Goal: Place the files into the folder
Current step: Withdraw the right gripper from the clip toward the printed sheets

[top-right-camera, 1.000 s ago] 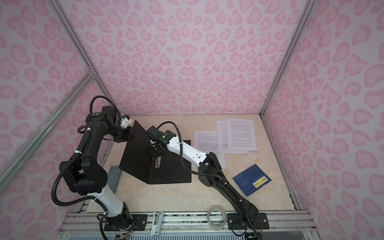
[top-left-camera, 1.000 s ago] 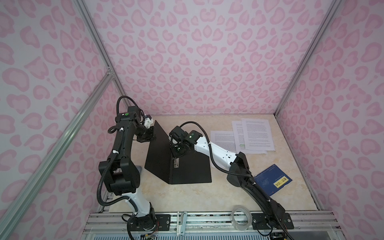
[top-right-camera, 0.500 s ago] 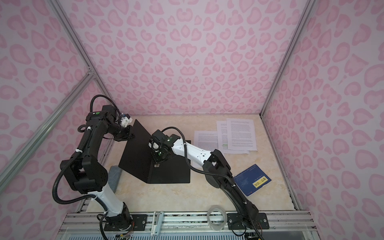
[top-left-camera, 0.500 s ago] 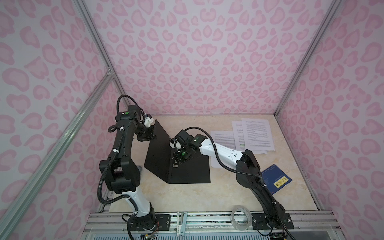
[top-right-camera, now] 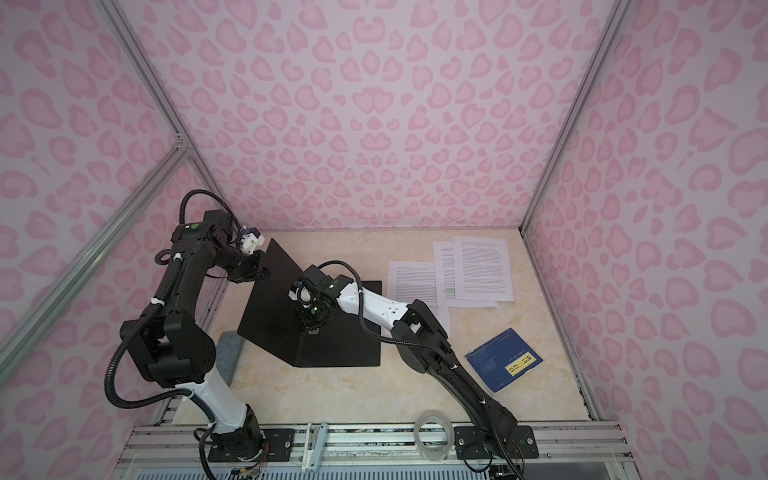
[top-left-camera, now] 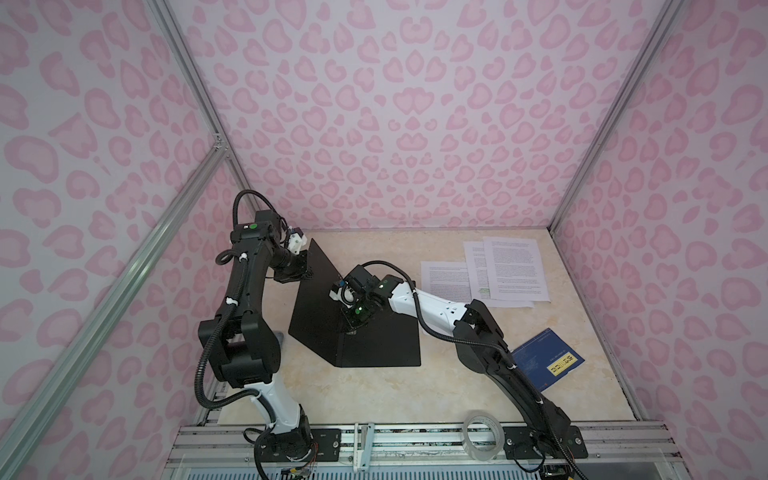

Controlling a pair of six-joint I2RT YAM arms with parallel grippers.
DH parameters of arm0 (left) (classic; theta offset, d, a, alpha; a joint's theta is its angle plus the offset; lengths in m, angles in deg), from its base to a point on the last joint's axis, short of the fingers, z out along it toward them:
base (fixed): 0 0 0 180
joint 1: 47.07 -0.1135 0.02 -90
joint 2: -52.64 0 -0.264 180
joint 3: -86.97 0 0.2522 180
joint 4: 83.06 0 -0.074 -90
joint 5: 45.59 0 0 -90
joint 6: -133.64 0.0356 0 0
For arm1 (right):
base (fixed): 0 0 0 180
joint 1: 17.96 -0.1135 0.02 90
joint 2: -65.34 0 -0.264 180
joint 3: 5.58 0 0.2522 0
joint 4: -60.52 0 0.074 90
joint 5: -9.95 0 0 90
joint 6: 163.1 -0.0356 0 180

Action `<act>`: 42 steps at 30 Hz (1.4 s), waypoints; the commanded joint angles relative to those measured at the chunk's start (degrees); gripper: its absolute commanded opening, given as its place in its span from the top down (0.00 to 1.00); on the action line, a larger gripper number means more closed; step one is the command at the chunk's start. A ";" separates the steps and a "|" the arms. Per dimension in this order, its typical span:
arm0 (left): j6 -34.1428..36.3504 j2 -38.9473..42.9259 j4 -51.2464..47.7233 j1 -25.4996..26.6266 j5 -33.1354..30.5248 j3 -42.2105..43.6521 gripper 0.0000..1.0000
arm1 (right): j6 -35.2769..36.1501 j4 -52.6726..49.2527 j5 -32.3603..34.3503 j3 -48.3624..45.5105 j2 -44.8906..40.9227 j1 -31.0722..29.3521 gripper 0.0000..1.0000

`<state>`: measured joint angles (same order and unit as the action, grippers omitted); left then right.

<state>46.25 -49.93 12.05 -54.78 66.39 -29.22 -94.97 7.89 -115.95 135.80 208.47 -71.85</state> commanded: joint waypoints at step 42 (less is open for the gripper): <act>0.20 -0.07 -2.32 0.06 1.66 0.13 0.97 | -5.54 5.29 -6.98 21.36 11.93 12.06 0.69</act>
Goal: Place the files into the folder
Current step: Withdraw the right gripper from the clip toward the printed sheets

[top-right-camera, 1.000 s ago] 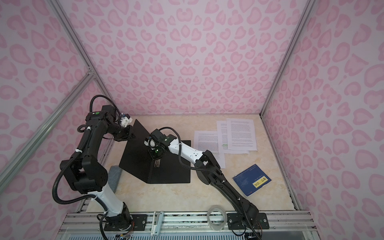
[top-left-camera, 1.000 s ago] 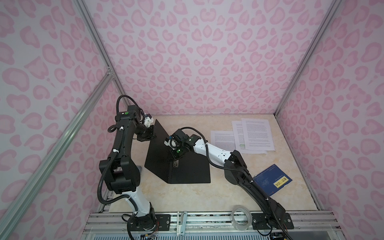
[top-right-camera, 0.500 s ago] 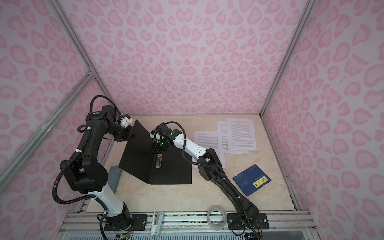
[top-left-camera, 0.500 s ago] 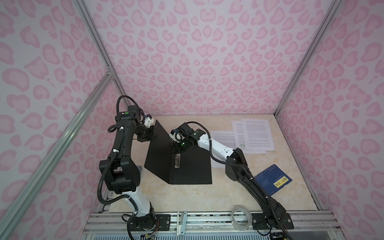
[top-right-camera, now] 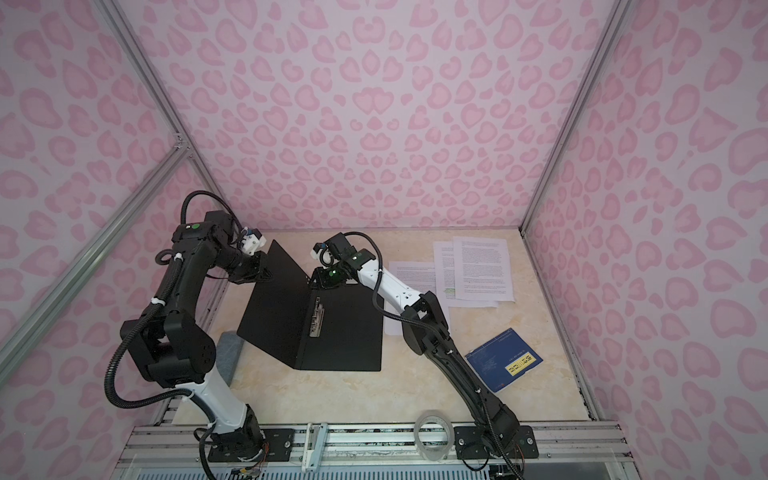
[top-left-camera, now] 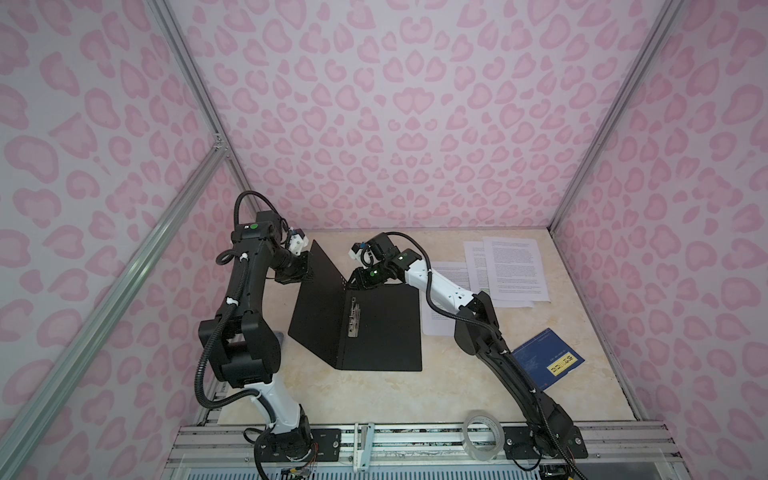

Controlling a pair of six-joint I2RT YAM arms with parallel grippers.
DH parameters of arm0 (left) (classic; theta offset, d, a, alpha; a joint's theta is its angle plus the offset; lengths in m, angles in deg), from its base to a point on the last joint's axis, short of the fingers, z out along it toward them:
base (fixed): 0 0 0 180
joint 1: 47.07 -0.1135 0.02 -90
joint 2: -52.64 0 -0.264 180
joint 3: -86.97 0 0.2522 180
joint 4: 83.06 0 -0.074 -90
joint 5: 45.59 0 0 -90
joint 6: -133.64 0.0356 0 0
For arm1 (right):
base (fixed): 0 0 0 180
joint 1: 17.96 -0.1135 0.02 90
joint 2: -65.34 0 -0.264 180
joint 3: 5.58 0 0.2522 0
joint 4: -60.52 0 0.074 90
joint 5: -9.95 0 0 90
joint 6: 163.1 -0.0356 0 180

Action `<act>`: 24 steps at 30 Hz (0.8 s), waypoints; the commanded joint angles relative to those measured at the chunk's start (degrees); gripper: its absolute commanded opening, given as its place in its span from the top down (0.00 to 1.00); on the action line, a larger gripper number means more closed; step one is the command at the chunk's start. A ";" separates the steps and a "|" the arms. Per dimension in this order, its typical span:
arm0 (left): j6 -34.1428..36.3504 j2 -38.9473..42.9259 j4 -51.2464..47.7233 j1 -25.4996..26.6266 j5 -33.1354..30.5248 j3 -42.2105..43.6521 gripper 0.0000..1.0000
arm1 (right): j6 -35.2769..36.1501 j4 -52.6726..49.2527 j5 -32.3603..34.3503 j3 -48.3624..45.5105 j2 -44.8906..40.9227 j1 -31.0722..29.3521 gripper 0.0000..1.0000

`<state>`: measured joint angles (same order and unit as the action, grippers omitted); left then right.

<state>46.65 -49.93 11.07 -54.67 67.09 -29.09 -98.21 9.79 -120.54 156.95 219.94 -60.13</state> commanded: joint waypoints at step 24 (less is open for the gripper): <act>2.00 0.36 -1.36 -2.36 -2.81 1.59 0.92 | 2.84 4.52 6.44 -31.94 -22.96 0.84 0.68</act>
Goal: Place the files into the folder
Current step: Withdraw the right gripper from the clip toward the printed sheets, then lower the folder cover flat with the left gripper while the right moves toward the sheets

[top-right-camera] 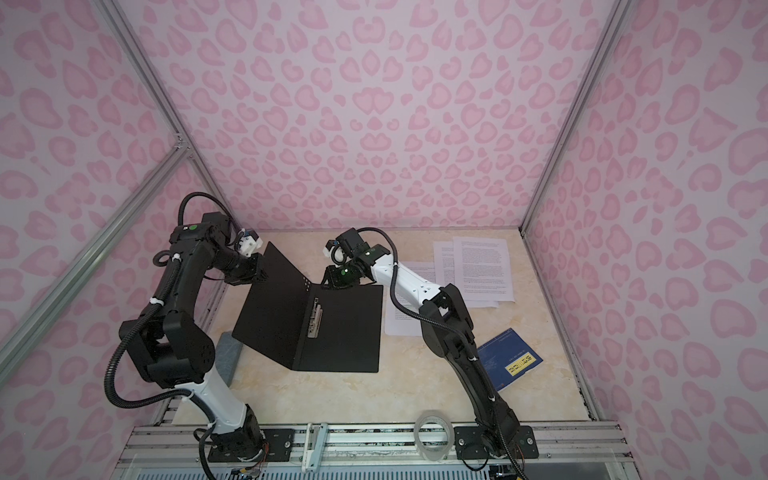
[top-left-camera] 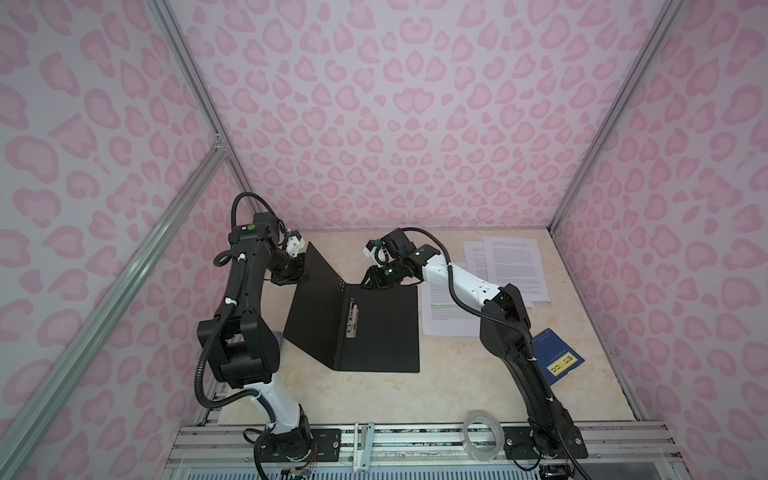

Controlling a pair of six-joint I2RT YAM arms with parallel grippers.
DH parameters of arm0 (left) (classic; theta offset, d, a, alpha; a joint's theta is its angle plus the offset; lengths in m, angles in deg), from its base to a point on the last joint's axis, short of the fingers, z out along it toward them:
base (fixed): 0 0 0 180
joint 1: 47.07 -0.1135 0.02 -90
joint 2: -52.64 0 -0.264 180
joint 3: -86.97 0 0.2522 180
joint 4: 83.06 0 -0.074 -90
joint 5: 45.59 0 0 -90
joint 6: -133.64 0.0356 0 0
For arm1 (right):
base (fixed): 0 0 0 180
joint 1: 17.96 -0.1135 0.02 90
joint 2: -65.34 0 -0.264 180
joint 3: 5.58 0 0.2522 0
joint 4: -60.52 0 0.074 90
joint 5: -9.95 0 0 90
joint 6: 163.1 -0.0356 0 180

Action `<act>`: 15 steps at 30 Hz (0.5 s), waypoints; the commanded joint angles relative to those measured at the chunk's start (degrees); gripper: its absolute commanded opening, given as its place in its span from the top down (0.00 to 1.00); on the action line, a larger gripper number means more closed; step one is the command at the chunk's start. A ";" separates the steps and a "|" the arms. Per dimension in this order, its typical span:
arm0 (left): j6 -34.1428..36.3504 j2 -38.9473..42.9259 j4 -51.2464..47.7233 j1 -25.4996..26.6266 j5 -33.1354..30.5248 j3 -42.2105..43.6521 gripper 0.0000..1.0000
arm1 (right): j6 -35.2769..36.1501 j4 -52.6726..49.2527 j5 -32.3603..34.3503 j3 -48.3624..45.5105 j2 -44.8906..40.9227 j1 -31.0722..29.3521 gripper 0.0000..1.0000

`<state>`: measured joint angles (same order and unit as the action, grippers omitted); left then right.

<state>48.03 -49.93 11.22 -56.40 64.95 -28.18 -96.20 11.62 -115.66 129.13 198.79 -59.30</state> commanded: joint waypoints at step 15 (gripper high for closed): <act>3.18 0.28 0.11 -7.46 -2.77 6.36 0.57 | 2.59 3.46 7.04 -19.50 -9.91 0.15 0.68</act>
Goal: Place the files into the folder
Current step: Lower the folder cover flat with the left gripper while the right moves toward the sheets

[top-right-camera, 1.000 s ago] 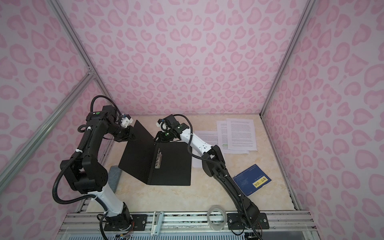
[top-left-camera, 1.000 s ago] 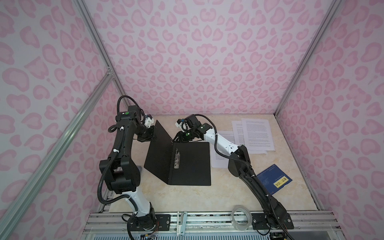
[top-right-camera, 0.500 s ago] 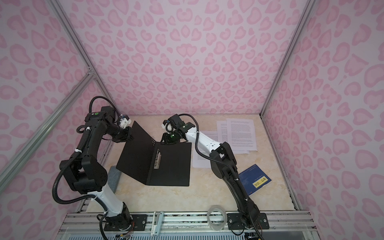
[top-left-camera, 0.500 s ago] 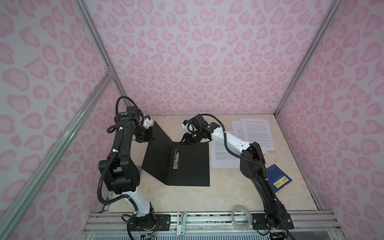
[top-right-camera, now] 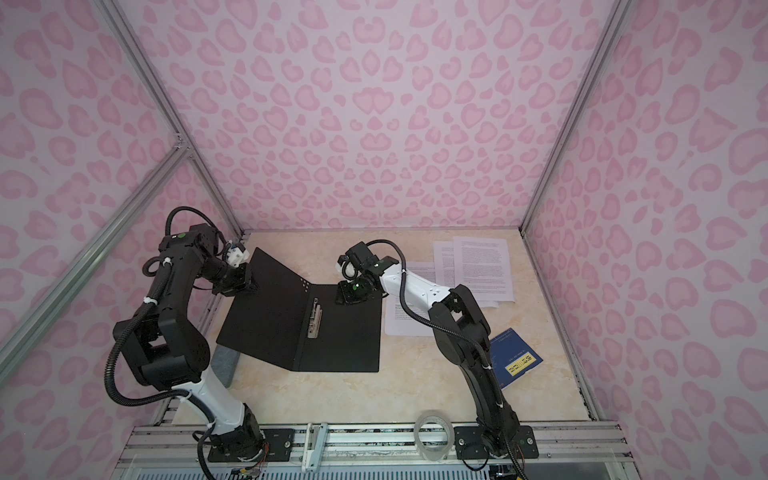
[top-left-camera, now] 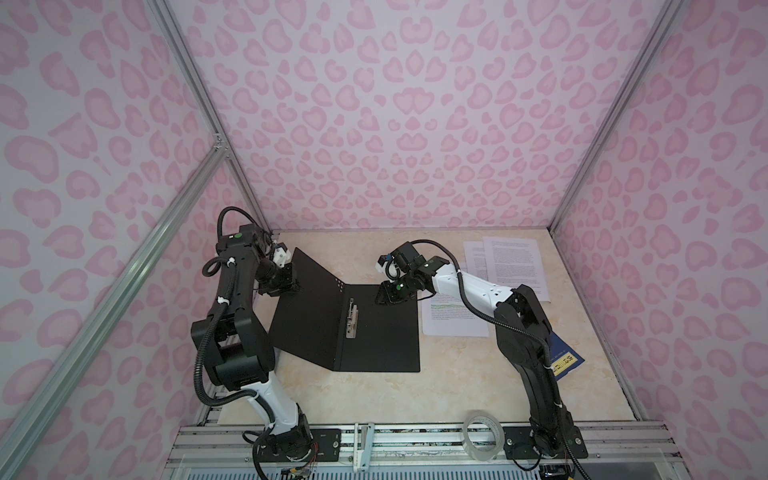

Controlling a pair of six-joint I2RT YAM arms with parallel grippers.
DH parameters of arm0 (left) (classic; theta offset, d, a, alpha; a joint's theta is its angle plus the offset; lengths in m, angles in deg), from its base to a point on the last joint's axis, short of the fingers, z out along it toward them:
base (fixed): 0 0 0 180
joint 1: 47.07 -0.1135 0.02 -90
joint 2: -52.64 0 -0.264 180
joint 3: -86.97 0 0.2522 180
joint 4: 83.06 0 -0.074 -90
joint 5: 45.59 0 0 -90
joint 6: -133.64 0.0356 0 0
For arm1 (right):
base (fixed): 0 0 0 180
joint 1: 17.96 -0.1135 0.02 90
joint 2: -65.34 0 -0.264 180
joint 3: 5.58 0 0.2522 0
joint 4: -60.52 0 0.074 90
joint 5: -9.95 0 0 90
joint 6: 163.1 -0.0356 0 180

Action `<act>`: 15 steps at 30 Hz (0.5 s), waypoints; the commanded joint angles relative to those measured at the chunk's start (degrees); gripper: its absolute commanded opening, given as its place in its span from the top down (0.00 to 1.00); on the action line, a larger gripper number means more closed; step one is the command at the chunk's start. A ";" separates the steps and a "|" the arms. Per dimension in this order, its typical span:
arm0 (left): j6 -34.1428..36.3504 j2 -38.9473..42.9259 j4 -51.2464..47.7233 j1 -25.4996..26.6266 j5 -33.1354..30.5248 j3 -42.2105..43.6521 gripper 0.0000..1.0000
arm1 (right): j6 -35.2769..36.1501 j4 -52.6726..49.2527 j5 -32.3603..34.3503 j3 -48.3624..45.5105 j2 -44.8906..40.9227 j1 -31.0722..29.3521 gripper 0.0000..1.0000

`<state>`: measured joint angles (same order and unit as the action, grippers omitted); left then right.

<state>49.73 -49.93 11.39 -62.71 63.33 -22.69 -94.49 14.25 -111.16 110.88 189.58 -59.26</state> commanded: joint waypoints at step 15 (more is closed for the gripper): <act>2.93 -0.09 4.94 -6.24 -3.70 9.98 0.32 | 2.22 -1.04 4.31 -2.68 -1.99 0.34 0.67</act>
<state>51.83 -49.93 15.37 -68.66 60.31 -13.23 -92.98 13.79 -107.27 108.65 187.81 -58.89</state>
